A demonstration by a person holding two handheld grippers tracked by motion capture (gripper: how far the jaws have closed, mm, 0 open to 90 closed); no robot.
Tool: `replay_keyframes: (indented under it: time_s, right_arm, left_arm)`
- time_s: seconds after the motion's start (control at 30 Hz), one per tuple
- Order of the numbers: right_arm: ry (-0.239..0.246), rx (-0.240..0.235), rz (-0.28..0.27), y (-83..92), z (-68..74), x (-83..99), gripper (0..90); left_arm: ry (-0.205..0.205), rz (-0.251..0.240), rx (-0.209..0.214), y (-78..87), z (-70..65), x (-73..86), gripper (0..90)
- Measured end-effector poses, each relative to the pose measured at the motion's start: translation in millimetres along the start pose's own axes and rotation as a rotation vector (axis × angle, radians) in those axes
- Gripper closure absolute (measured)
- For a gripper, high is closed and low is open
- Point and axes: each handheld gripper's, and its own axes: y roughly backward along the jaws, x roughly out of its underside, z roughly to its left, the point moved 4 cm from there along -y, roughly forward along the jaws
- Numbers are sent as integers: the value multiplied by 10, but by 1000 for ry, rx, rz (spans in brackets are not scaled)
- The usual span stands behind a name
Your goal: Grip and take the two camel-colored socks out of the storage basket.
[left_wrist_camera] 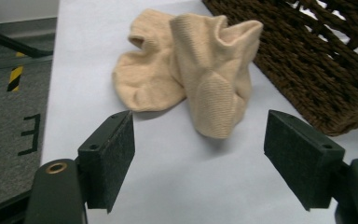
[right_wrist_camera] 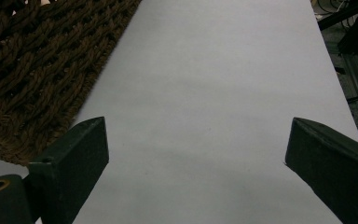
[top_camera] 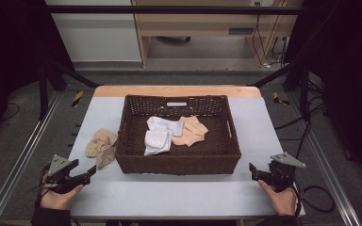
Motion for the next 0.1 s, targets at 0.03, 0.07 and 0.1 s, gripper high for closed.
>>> replay_keyframes:
  time_s: [0.03,0.07,0.1]
  right_arm:
    - [1,0,0,-2,1,0,63]
    - [0,0,0,-4,0,-1,62]
    - [-1,-1,2,-7,0,0,62]
  left_arm:
    - [5,-3,-5,7,15,1,243]
    - [11,-4,-6,12,22,2,244]
    - [7,-5,-7,16,31,1,246]
